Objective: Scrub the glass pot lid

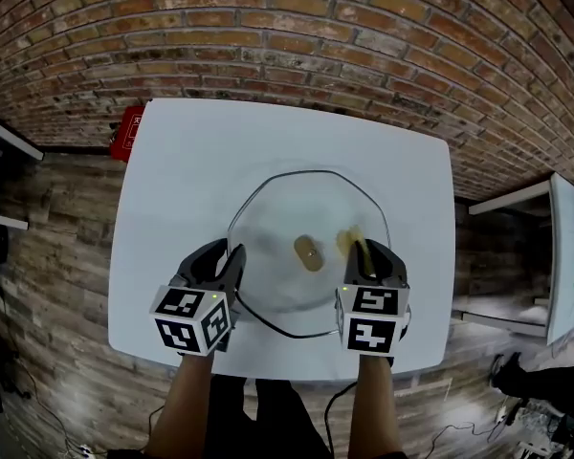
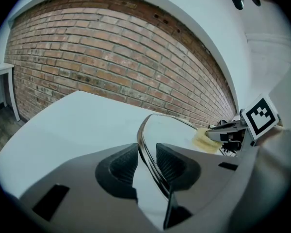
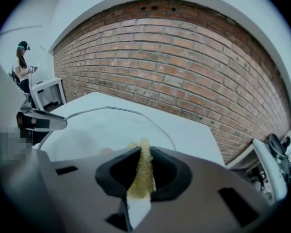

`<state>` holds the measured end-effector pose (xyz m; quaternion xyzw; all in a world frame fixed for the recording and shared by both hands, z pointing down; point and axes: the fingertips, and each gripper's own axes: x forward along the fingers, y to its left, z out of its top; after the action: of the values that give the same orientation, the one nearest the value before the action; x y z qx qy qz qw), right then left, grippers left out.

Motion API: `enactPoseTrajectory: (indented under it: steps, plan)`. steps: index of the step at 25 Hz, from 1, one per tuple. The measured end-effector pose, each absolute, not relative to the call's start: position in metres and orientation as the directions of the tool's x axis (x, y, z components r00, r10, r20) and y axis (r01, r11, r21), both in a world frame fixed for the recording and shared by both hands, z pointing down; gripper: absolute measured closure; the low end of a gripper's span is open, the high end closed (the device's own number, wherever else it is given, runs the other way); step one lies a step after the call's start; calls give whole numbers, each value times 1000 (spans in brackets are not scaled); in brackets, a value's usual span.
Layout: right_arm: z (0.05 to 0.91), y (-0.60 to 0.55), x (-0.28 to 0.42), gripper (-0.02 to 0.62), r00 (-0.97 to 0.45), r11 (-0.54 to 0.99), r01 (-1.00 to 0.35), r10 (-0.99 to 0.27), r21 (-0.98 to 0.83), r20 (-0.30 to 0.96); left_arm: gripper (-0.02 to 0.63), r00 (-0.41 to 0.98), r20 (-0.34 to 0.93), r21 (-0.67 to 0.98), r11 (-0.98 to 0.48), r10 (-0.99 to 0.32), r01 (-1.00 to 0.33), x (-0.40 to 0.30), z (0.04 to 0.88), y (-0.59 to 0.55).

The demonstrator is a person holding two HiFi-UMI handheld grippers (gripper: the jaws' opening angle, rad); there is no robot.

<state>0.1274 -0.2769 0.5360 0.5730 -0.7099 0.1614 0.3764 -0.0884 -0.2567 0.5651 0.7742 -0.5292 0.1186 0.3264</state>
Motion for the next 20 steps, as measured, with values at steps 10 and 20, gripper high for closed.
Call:
enactPoseTrajectory:
  steps: [10, 20]
  plan:
    - [488, -264, 79, 537, -242, 372, -925, -736, 79, 632, 485, 411, 536, 381, -223, -737, -897, -88, 565, -255]
    - [525, -219, -10, 537, -429, 575, -817, -572, -30, 699, 483, 412, 538, 383, -222, -735, -897, -86, 564, -253]
